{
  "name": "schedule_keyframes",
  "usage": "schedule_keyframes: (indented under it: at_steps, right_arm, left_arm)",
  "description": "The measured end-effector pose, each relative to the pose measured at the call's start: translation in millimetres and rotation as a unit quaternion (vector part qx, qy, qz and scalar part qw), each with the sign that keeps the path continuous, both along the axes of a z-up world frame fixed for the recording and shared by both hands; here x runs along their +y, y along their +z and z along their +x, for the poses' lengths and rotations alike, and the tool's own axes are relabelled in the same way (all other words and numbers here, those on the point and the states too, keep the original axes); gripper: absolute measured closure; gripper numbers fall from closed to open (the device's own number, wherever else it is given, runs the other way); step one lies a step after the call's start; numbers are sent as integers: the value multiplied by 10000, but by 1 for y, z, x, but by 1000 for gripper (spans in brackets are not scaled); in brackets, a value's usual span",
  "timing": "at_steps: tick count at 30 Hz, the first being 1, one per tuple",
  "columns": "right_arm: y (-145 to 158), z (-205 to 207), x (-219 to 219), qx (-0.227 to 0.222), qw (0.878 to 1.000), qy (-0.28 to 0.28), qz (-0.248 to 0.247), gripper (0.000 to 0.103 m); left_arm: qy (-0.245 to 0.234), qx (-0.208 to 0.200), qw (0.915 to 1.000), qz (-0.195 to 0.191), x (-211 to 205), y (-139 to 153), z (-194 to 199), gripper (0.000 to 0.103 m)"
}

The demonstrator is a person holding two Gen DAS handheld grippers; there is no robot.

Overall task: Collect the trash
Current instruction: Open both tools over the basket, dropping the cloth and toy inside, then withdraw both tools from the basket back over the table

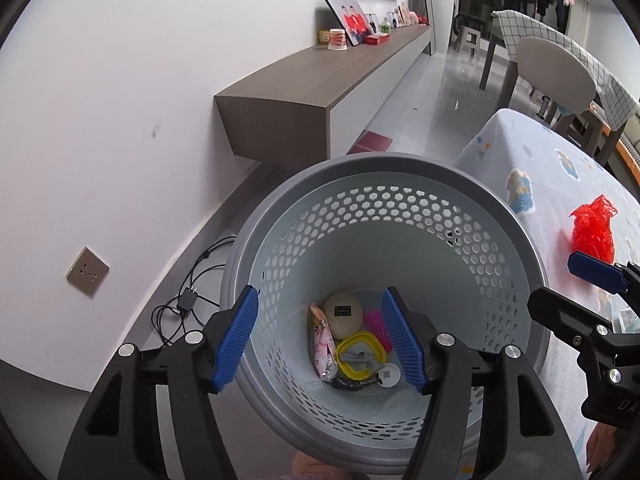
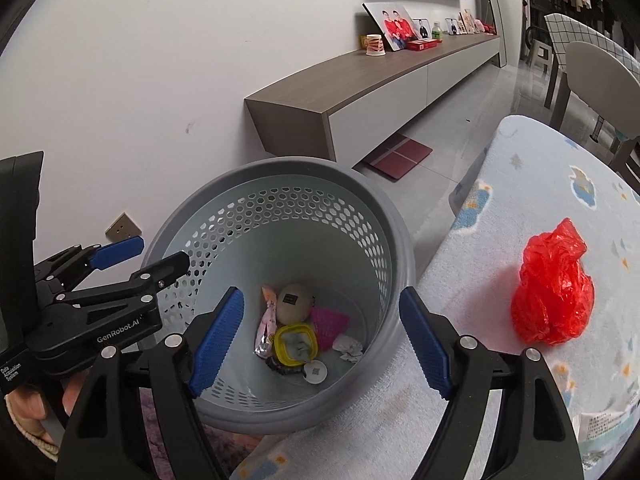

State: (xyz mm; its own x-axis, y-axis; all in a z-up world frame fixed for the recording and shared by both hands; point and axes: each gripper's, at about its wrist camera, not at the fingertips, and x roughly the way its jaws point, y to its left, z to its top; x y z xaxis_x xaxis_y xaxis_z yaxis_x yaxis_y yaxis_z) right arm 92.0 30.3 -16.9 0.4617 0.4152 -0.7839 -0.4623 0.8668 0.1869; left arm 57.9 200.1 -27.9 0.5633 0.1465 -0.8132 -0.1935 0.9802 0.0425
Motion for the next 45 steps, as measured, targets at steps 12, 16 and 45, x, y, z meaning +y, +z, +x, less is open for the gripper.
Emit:
schedule_keyframes:
  at_steps: [12, 16, 45]
  right_arm:
    - [1, -12, -9, 18, 9998, -215, 2, 26]
    - [1, -18, -12, 6, 9995, -313, -15, 26]
    - [-4, -66, -89, 56, 9890, -1456, -267, 26]
  left_arm:
    - [39, -108, 9999, 59, 0, 5, -5, 35]
    - [54, -151, 9999, 66, 1, 7, -7, 30]
    - [-167, -647, 9977, 112, -14, 27, -26, 21]
